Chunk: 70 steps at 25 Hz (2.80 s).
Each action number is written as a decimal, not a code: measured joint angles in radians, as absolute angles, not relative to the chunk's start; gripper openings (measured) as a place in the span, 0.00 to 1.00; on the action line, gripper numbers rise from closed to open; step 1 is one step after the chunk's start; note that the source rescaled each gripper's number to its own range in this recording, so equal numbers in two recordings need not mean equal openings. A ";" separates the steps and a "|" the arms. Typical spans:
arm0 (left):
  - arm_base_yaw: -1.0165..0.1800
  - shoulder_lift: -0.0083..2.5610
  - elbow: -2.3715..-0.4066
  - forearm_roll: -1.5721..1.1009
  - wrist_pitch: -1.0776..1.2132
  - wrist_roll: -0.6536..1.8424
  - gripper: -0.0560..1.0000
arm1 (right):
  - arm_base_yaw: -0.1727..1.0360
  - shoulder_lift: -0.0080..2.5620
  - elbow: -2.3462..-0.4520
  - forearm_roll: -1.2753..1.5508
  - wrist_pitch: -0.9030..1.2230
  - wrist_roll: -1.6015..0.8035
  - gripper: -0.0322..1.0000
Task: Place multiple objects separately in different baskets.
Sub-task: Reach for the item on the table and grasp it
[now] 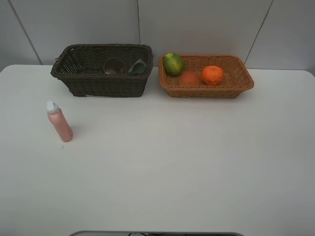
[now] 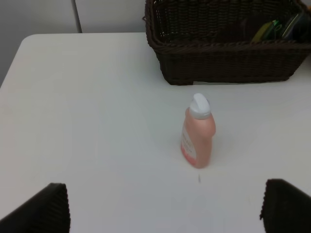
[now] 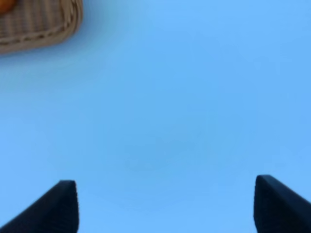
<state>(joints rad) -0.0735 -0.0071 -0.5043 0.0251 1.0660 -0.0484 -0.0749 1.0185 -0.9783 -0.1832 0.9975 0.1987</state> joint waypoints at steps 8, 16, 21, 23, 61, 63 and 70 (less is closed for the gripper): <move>-0.073 -0.007 -0.504 0.025 1.066 -0.048 1.00 | 0.036 0.694 -0.924 -0.209 1.007 0.199 0.91; -0.073 -0.007 -0.504 0.025 1.066 -0.048 1.00 | 0.142 0.451 -0.771 -0.225 1.011 0.199 0.91; -0.073 -0.007 -0.504 0.025 1.066 -0.048 1.00 | 0.149 0.315 -0.668 -0.187 1.015 0.199 0.91; -0.073 -0.007 -0.504 0.025 1.066 -0.048 1.00 | 0.149 0.276 -0.633 -0.165 1.016 0.199 0.91; -0.073 -0.007 -0.504 0.025 1.066 -0.048 1.00 | 0.049 -0.003 -0.521 -0.150 1.069 0.130 0.91; -0.073 -0.007 -0.504 0.025 1.066 -0.048 1.00 | 0.049 -0.003 -0.521 -0.151 1.069 0.130 0.91; -0.073 -0.007 -0.504 0.025 1.066 -0.048 1.00 | 0.049 -0.003 -0.521 -0.151 1.069 0.130 0.91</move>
